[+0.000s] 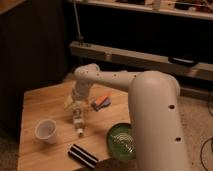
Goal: Place the bottle in the ceramic bowl
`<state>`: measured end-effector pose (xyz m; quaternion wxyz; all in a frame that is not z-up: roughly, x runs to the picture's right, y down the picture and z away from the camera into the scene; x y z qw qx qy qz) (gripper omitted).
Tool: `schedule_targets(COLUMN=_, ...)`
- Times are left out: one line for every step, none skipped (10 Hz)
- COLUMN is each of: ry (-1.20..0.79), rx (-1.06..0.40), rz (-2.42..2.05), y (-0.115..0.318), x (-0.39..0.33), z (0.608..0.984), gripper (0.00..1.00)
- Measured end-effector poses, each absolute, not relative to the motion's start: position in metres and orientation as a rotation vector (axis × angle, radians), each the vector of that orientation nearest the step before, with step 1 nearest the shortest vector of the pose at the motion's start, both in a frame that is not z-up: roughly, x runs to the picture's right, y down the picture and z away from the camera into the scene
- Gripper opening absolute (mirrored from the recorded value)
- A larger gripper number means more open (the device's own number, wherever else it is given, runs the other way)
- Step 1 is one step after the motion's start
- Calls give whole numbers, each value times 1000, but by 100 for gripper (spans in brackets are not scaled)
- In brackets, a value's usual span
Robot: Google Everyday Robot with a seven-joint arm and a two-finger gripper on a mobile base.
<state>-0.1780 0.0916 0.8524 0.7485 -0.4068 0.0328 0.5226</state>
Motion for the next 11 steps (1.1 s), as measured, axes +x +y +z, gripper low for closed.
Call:
schedule_targets(ry=74, rx=-893, rz=1146, y=94, x=-178, z=855, gripper=80)
schedule_targets(ry=76, rx=-895, rz=1150, y=96, x=-177, z=857, gripper=80)
schedule_targets(ry=80, rx=-896, rz=1153, y=98, x=-176, z=860, gripper=80)
schedule_targets(ry=87, rx=-895, rz=1156, y=99, x=-176, z=863, gripper=80)
schedule_targets(ry=97, rx=-894, rz=1157, y=101, x=-176, z=866, gripper=80)
schedule_targets(ry=105, rx=-894, rz=1160, y=103, x=-176, z=869, gripper=80)
schedule_targets(ry=114, rx=-894, rz=1162, y=105, x=-175, z=871, gripper=80)
schedule_targets(ry=119, rx=-893, rz=1165, y=106, x=-175, z=874, gripper=80)
schedule_targets(ry=128, rx=-892, rz=1165, y=107, x=-174, z=876, gripper=80)
schedule_targets(ry=134, rx=-887, rz=1164, y=108, x=-175, z=878, gripper=80)
schedule_targets(ry=140, rx=-884, rz=1163, y=108, x=-175, z=878, gripper=80)
